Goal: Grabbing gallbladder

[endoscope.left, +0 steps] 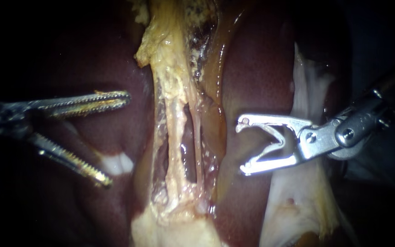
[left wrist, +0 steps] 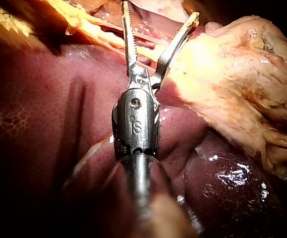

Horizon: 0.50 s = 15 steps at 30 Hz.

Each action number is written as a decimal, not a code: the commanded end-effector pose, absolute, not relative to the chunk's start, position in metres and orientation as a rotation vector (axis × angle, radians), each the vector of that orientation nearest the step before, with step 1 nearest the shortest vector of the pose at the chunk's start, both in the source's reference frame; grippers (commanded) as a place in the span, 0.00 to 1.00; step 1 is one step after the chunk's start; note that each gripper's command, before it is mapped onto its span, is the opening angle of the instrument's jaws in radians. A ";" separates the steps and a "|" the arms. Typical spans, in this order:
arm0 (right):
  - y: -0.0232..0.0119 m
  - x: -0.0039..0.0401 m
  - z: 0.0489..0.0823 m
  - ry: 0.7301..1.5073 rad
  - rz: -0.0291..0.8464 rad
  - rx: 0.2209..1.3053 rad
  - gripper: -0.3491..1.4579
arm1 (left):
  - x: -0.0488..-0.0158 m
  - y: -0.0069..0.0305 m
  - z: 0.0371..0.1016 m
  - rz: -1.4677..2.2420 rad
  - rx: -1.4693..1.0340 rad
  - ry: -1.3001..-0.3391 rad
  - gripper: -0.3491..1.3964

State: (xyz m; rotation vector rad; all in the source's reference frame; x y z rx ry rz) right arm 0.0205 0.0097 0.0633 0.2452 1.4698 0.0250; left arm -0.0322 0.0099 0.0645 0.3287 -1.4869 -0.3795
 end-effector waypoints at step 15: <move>0.0099 0.0207 0.0631 1.476 0.015 0.231 0.52 | -0.0318 0.0167 0.0659 -0.624 0.207 -1.411 0.71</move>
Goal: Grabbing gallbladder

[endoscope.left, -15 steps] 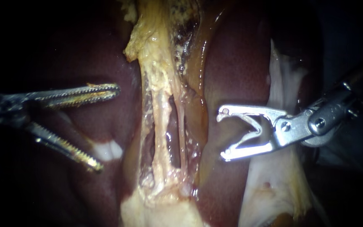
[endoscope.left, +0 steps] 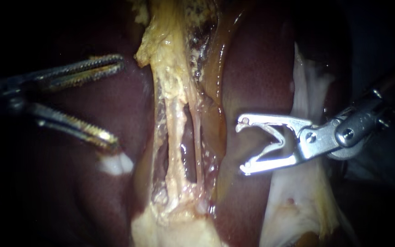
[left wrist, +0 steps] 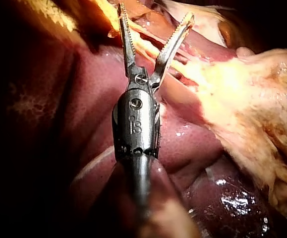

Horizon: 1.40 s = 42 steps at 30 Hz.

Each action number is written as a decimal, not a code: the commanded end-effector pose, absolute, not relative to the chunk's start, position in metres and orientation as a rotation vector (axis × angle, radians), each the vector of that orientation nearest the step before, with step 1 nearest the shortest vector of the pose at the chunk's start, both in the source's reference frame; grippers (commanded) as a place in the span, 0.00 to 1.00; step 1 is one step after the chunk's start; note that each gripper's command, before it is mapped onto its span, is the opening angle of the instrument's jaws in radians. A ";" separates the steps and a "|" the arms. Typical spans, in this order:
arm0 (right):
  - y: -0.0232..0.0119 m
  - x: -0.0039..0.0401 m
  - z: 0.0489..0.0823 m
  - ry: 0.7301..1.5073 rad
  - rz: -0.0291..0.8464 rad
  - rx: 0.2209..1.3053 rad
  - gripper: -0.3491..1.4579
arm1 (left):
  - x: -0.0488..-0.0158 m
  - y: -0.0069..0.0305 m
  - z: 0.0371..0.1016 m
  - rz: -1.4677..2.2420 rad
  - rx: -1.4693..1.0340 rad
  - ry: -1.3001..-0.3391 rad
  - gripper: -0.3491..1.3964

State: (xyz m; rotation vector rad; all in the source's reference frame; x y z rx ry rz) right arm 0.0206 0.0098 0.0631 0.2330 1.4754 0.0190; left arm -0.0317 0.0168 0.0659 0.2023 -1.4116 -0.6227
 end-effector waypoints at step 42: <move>0.0098 0.0207 0.0629 1.480 0.002 0.218 0.52 | -0.0336 0.0205 0.0727 -0.964 0.400 -1.308 0.00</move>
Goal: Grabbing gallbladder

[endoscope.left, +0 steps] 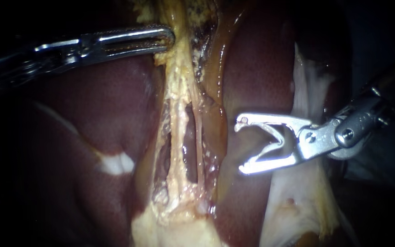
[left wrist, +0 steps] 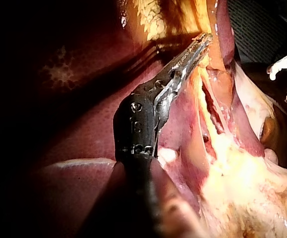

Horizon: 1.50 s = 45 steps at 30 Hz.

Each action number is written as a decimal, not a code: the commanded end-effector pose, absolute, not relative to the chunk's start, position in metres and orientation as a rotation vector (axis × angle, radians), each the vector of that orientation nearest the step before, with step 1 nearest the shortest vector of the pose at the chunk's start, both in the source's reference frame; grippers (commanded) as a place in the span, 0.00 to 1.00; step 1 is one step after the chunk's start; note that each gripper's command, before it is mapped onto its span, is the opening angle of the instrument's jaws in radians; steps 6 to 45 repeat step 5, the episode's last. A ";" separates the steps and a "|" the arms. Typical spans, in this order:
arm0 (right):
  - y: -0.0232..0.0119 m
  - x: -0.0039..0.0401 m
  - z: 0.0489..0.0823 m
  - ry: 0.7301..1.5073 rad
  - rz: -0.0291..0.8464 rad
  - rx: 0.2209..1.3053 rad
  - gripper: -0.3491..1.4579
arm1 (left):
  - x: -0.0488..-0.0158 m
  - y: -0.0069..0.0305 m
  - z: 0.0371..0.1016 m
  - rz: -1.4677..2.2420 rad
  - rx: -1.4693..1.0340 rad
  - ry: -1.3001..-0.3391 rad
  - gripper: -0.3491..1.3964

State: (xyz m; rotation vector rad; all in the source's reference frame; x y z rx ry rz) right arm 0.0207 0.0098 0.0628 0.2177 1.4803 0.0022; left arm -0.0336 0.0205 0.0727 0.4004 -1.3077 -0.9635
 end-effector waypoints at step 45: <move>0.0098 0.0207 0.0629 1.480 0.002 0.218 0.52 | -0.0336 0.0205 0.0726 -0.964 0.399 -1.308 0.00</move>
